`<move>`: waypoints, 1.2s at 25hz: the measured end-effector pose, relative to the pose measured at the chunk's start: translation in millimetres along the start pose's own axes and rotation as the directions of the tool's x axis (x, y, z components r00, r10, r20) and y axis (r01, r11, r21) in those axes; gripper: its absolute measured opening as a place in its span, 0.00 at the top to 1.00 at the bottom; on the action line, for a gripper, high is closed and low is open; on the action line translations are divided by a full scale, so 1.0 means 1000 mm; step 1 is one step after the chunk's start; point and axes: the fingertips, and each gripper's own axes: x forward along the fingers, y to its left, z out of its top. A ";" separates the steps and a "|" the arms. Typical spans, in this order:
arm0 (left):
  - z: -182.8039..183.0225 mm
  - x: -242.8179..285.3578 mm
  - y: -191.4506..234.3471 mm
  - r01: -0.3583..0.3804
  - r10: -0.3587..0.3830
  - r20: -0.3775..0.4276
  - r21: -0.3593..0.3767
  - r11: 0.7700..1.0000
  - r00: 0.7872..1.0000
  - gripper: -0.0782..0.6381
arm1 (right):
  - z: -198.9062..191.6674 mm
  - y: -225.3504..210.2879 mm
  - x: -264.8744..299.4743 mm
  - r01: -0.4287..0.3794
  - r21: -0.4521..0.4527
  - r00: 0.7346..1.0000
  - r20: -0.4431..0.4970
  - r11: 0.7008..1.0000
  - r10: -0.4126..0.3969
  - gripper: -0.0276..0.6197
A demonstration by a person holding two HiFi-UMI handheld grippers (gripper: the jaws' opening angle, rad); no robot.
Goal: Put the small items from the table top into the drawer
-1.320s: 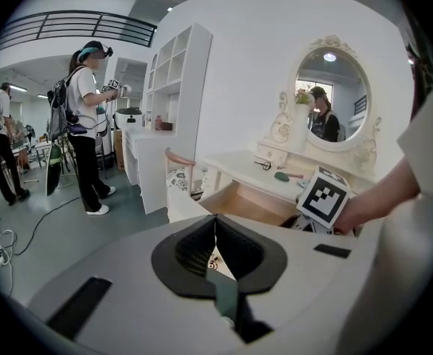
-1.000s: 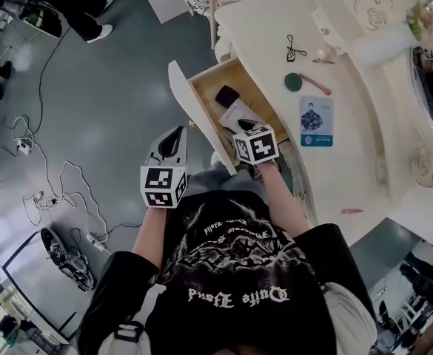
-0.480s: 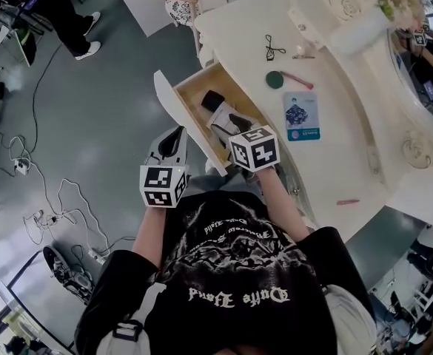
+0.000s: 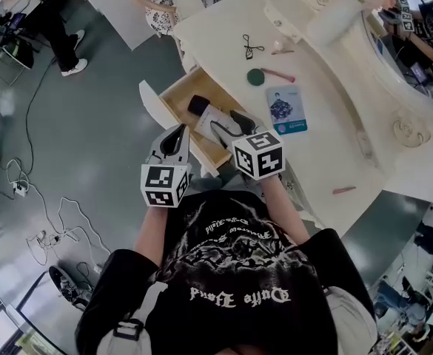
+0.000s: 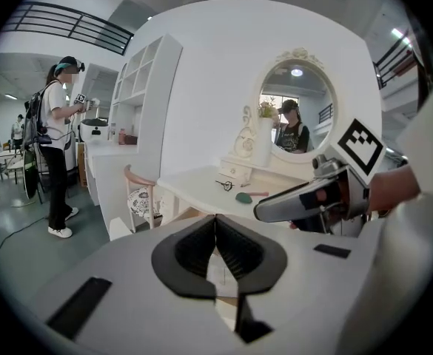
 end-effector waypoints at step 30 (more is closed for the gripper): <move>0.033 0.030 -0.067 0.175 -0.178 0.034 0.081 0.981 0.983 0.87 | 0.015 -0.057 -0.100 0.303 0.028 0.935 0.187 0.953 -0.302 0.87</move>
